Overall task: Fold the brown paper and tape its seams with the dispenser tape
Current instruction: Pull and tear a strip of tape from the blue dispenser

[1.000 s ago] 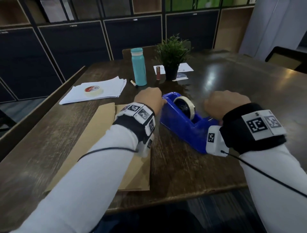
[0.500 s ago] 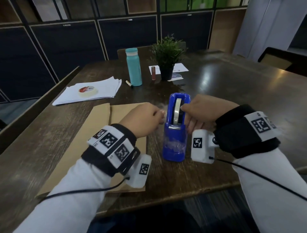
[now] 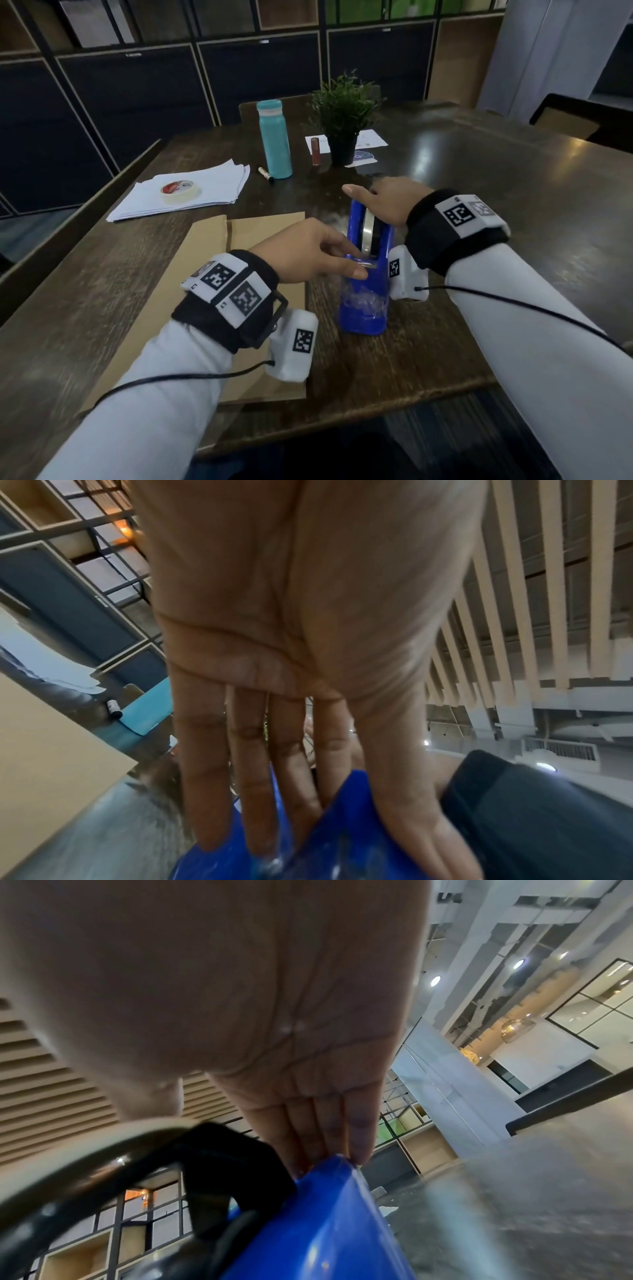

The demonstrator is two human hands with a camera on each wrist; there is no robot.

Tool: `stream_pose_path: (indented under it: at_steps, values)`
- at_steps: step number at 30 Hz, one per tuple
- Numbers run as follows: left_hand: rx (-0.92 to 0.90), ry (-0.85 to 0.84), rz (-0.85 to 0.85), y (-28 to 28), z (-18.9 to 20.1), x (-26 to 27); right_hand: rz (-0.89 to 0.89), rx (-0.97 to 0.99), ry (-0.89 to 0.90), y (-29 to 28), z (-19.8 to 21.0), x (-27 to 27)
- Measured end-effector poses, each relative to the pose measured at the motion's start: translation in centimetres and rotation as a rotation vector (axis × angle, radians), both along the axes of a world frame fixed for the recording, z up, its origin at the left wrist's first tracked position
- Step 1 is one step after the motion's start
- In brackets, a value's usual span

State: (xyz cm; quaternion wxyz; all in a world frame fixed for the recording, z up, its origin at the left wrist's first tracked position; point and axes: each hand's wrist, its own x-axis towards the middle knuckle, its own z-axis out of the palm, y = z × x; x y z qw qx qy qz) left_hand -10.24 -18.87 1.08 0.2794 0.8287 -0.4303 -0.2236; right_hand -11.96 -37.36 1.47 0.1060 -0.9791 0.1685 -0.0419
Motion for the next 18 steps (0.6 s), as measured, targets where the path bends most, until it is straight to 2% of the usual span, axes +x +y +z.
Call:
stream_pose_path:
  at_steps: [11, 18]
  values:
    - [0.020, 0.033, 0.034, -0.5, 0.3, 0.4, -0.011, -0.032, 0.045, 1.0, 0.3, -0.8]
    - [0.033, 0.110, 0.026, -0.7, 0.1, 0.3, -0.057, 0.042, -0.027, 1.1, -0.1, -1.7]
